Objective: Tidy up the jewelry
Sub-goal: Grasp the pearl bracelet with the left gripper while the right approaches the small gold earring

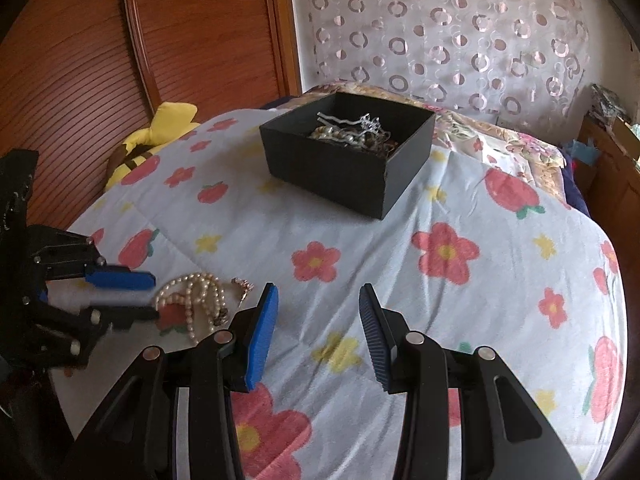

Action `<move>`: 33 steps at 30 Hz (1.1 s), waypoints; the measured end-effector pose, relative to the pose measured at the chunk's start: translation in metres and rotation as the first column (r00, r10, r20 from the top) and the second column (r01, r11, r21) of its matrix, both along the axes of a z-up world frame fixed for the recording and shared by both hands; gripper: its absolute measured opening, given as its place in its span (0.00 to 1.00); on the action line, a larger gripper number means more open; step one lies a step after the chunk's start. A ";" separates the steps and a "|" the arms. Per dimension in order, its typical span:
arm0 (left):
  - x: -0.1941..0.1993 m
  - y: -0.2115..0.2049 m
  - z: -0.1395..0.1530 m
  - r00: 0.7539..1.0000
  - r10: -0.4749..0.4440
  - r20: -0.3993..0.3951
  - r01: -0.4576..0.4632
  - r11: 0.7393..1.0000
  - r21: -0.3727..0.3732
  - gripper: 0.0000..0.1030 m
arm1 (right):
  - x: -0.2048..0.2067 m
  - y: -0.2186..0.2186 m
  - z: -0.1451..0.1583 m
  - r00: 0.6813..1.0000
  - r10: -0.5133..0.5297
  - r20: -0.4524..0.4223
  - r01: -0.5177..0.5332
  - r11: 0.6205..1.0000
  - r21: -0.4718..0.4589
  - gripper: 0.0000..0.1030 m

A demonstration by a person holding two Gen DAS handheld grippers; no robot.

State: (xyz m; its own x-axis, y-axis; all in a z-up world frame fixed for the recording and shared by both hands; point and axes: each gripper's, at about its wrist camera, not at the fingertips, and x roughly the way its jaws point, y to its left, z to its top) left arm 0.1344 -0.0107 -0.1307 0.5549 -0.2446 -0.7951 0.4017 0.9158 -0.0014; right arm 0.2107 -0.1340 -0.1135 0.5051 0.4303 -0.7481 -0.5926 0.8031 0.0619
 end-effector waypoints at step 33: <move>-0.024 0.100 0.106 0.945 0.231 0.233 -0.187 0.963 -0.196 0.04 | -0.003 0.054 -0.014 0.996 0.079 -0.031 -0.081 0.995 -0.053 0.28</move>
State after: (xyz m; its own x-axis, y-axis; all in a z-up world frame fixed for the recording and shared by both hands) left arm 0.1108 0.0897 -0.0247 0.7843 -0.2203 -0.5800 0.2088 0.9740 -0.0876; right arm 0.2081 -0.0799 -0.1270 0.4487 0.4270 -0.7851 -0.6535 0.7560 0.0376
